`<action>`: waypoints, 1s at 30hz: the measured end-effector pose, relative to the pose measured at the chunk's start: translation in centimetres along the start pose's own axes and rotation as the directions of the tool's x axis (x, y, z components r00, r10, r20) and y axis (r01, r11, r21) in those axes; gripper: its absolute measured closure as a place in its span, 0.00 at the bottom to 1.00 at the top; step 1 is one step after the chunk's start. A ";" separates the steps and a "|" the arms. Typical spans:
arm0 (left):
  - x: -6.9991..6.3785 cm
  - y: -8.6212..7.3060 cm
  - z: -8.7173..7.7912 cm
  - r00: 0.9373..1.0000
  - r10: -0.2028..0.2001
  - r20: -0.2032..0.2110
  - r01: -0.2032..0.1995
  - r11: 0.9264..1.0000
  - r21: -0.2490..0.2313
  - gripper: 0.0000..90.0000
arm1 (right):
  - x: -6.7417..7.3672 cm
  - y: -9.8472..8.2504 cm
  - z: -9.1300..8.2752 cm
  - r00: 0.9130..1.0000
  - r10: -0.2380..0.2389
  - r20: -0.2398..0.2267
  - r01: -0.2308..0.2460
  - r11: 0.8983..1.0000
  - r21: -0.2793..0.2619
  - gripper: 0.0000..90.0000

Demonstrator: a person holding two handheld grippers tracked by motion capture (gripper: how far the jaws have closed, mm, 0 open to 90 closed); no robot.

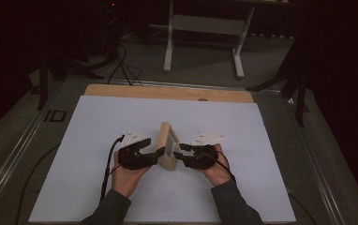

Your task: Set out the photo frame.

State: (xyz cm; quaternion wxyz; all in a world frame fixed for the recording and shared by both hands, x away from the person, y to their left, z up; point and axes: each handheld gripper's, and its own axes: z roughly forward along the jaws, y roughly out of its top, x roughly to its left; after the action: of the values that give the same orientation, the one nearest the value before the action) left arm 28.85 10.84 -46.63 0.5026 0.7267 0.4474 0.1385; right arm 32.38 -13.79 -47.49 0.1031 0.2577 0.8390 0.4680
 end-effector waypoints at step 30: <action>0.0 -0.5 1.6 0.999 -0.023 0.042 0.020 0.998 0.065 0.53 | -0.7 0.2 -0.8 1.000 0.014 0.025 -0.013 1.000 -0.027 0.63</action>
State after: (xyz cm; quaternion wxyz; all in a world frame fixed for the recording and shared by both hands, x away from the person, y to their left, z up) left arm 29.60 9.89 -47.78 0.4897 0.7407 0.4484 0.1028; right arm 32.64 -14.70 -46.95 0.1142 0.2678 0.8295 0.4766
